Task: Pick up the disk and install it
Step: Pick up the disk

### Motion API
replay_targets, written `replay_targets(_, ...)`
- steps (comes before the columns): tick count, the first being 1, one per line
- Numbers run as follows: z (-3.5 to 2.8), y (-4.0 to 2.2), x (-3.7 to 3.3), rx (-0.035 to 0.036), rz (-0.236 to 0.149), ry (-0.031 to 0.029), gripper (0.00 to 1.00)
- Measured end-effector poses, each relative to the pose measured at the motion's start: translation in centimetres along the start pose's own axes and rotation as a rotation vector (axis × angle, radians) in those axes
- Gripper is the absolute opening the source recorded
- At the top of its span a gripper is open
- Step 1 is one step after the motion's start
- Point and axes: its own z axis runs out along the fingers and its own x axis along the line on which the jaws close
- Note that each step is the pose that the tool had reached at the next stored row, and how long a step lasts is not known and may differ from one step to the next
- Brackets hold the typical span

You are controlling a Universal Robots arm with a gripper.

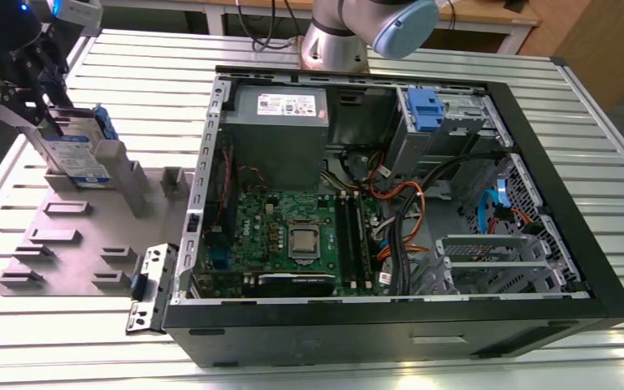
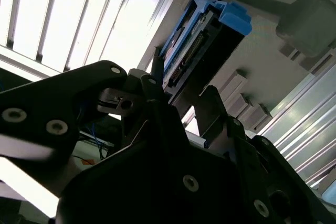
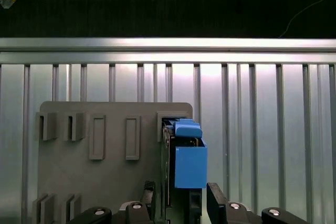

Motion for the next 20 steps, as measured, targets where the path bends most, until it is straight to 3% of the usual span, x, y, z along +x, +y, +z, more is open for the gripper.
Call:
replay_targets(6,0.00,0.00,0.00,0.0000,0.000,0.0000,0.49)
replay_targets(7,0.01,0.00,0.00,0.0000,0.000,0.0000,0.42)
replay_targets(20,0.03,-0.07,-0.18,0.0001,0.000,-0.0001,0.42)
